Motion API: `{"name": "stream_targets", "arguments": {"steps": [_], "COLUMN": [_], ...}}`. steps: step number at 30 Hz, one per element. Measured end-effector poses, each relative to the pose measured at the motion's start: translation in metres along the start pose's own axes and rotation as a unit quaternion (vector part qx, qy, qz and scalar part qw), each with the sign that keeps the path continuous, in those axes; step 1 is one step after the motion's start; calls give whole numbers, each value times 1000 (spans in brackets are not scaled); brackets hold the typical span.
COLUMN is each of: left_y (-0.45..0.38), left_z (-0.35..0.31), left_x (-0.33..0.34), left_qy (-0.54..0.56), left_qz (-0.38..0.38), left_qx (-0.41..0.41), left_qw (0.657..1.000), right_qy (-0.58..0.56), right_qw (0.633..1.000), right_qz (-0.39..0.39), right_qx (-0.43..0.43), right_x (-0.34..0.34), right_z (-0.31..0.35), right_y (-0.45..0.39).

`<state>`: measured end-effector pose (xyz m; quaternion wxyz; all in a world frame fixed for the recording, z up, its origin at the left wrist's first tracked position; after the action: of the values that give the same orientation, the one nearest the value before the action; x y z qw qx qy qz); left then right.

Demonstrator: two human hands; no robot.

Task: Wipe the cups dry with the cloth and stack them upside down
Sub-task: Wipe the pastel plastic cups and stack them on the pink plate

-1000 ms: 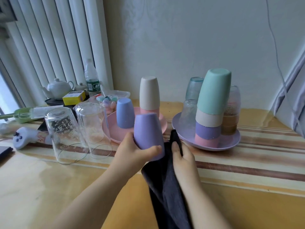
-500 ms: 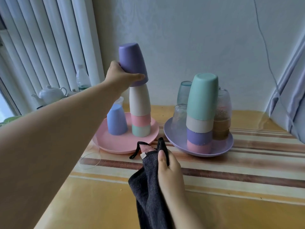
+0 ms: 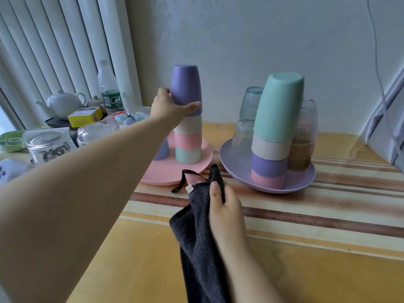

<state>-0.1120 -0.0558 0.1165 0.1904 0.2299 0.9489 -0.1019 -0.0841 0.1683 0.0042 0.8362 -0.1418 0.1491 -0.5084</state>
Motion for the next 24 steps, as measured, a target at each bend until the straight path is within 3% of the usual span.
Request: {"name": "stream_targets", "arguments": {"steps": [5, 7, 11, 17, 24], "left_y": [28, 36, 36, -5, -11], "left_z": [26, 44, 77, 119, 125], "left_x": [-19, -20, -12, -7, 2], "left_qy": [10, -13, -28, 21, 50], "left_qz": [-177, -215, -194, -143, -112], "left_qx": [75, 98, 62, -188, -214], "left_qw": [981, 971, 979, 972, 969], "right_qy": [8, 8, 11, 9, 8], "right_qw": [1000, 1000, 1000, 1000, 1000], "right_qz": [1, -2, -9, -5, 3], "right_qx": [26, 28, 27, 29, 23], "right_x": [-1, -1, -1, -1, 0], "right_z": [-2, -3, -5, -6, -7], "right_y": [2, 2, 1, 0, 0]}}
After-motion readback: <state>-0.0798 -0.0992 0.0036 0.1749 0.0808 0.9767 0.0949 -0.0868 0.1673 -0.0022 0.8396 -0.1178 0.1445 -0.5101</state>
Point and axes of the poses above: each hand's wrist, its own y-axis away from the middle knuckle, its own x-axis out of the palm, z = x × y, the point moved 6 cm from there along -y, towards the middle knuckle, and after that the axes turned 13 degrees about -x, right-handed, at the moved point
